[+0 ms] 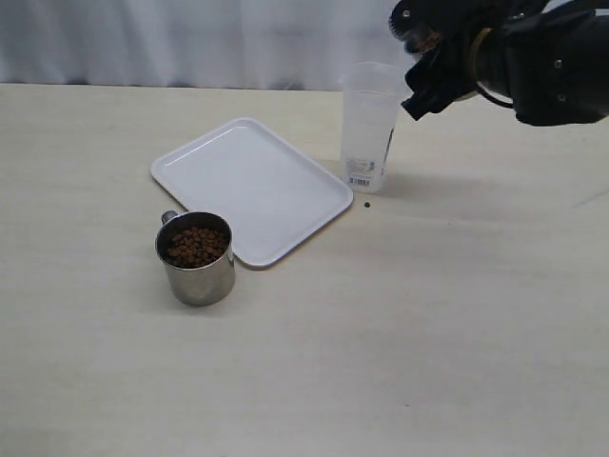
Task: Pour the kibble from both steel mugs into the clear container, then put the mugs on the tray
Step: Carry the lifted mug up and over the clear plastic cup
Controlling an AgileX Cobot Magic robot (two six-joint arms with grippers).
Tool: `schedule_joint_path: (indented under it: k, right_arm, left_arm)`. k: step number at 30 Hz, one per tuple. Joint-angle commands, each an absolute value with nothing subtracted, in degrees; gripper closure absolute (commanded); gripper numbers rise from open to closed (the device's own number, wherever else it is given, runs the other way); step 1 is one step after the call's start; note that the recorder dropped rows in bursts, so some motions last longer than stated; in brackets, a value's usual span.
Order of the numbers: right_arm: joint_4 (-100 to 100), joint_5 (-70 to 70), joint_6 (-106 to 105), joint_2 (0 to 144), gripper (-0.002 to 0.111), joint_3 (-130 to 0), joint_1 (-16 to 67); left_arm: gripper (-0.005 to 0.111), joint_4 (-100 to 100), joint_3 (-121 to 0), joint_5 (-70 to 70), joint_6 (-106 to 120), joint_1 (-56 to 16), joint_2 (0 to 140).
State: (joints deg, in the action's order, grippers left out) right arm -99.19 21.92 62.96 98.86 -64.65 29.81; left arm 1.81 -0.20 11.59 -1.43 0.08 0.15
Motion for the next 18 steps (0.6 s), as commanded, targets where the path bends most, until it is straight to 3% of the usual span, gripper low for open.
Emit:
schedule_joint_path:
  k: [1,18]
  right_arm:
    - [-99.95,22.45,60.22,100.62,0.104,-68.56,29.31]
    - [-99.95,22.45,46.06,106.74,0.104,-74.09,29.31]
  left_arm:
    - [0.107,2.15,0.0,11.25,-1.63,0.25,0.0]
    - [0.107,2.15,0.0,11.25,-1.63,0.25,0.0]
